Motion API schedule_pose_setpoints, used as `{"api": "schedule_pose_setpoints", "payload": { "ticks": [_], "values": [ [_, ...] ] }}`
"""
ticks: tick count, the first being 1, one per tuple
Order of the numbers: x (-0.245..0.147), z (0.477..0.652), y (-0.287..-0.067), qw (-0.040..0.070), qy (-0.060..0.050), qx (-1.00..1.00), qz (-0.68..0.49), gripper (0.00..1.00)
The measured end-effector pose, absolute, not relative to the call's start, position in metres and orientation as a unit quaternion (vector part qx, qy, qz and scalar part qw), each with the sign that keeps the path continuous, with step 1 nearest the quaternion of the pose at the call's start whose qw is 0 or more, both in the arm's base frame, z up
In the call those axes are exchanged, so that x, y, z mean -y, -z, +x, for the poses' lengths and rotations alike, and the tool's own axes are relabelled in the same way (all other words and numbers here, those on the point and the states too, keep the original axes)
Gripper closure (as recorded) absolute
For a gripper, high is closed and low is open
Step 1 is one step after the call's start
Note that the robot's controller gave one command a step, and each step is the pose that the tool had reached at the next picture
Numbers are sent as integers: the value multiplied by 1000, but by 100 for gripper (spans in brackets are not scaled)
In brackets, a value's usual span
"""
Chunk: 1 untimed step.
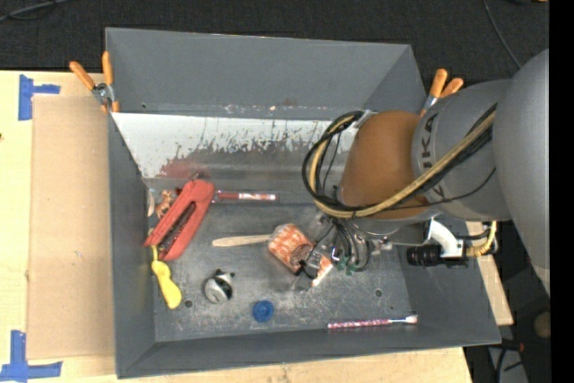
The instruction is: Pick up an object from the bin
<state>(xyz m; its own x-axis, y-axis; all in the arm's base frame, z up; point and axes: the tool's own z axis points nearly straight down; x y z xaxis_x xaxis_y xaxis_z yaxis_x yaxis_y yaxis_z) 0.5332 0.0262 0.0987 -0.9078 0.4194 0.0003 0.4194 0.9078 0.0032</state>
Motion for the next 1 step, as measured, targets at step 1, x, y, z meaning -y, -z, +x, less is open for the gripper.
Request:
{"api": "schedule_pose_setpoints", "payload": {
  "ticks": [1],
  "values": [
    [-14,526,-70,-2,-1,-982,191,100]
  ]
}}
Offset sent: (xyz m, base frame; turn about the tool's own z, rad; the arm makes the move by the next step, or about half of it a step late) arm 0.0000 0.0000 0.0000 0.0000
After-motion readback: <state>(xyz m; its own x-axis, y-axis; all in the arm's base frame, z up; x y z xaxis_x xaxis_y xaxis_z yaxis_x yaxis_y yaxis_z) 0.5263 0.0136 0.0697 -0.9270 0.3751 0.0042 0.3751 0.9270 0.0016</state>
